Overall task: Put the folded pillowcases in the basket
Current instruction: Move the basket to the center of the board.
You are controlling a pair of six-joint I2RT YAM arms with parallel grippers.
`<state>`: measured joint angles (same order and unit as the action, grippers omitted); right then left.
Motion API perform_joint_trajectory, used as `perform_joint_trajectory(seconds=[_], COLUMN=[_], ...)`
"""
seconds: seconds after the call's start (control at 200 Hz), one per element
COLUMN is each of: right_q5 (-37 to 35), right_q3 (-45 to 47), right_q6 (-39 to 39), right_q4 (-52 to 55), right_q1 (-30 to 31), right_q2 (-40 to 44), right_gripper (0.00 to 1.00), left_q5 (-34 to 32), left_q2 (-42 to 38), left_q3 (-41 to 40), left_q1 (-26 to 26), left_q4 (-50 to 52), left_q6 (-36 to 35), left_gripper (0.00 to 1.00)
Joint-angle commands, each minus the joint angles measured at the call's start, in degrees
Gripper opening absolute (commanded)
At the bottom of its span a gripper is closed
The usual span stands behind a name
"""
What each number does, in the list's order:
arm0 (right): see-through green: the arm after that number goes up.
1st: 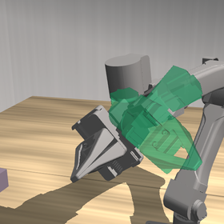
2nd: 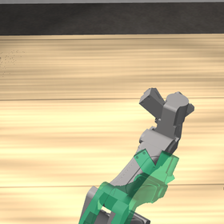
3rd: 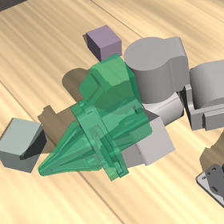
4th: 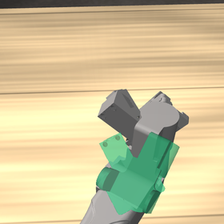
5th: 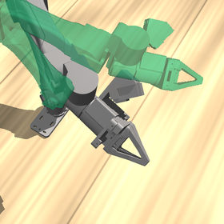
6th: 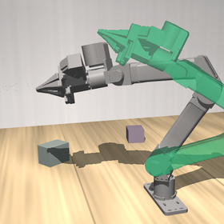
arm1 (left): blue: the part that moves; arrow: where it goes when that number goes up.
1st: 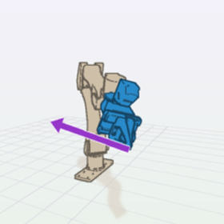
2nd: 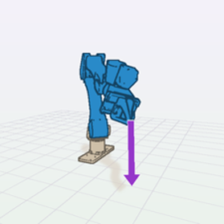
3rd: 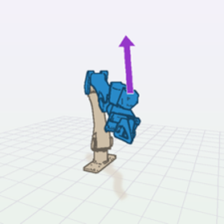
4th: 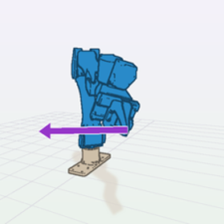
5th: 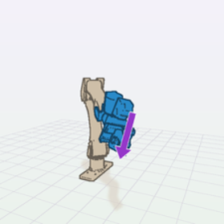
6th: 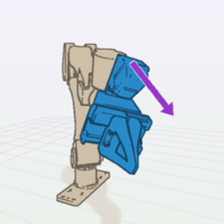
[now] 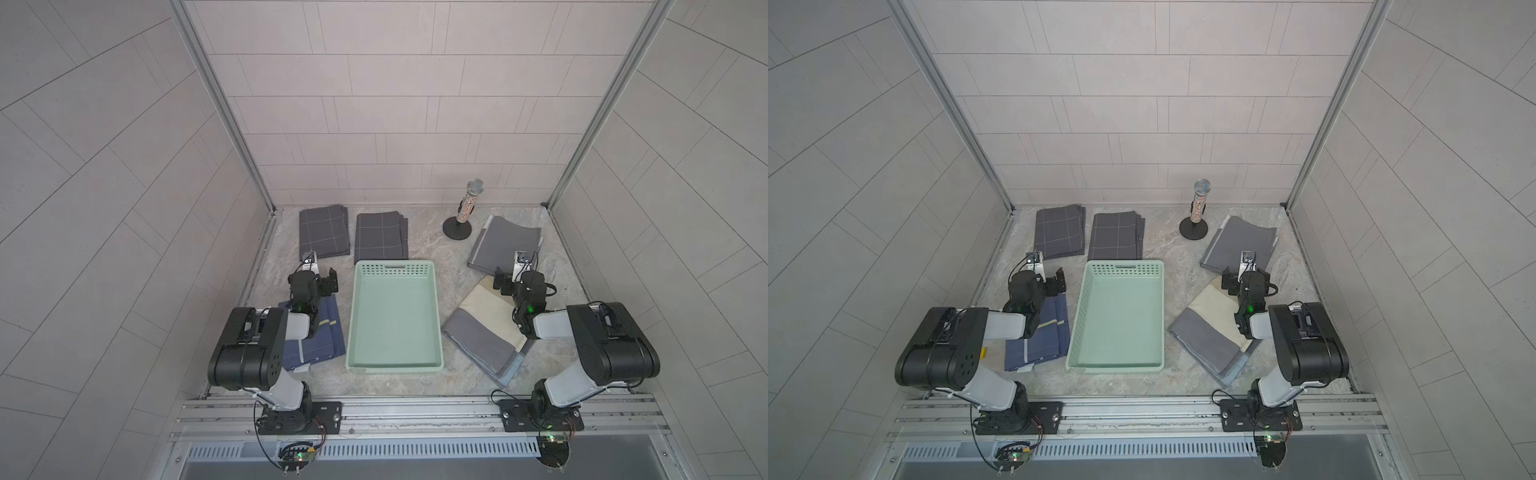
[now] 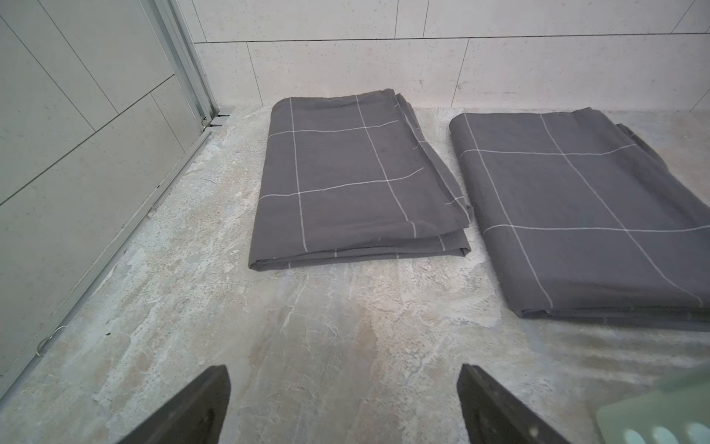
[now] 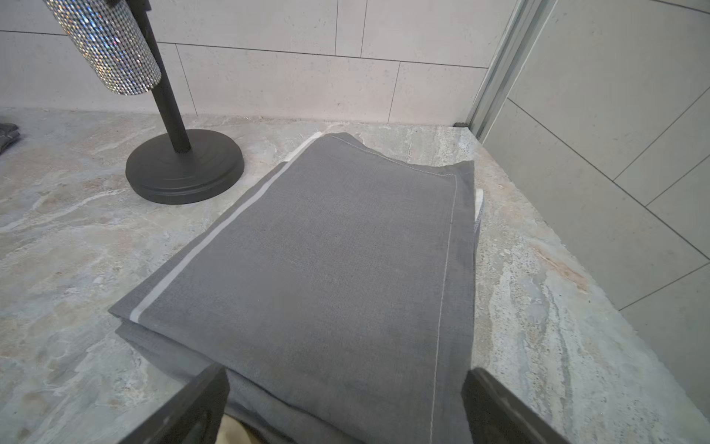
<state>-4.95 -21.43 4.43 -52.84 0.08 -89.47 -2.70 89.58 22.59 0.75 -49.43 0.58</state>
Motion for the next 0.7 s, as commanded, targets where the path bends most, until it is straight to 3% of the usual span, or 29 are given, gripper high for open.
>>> perform_joint_trajectory(seconds=[0.0,0.695], right_q5=[0.5,0.3], right_q3=[-0.4,-0.4], right_q6=[-0.1,-0.1], right_q4=[0.3,0.7], right_q1=[-0.1,-0.1], right_q2=[-0.1,0.1], right_gripper=[1.00,1.00], left_q5=[0.5,0.3], left_q2=[0.2,0.3], left_q3=[0.6,0.7], left_q1=[-0.3,-0.2], left_q4=[-0.4,-0.5], left_q6=[0.1,0.0], left_gripper=[1.00,1.00])
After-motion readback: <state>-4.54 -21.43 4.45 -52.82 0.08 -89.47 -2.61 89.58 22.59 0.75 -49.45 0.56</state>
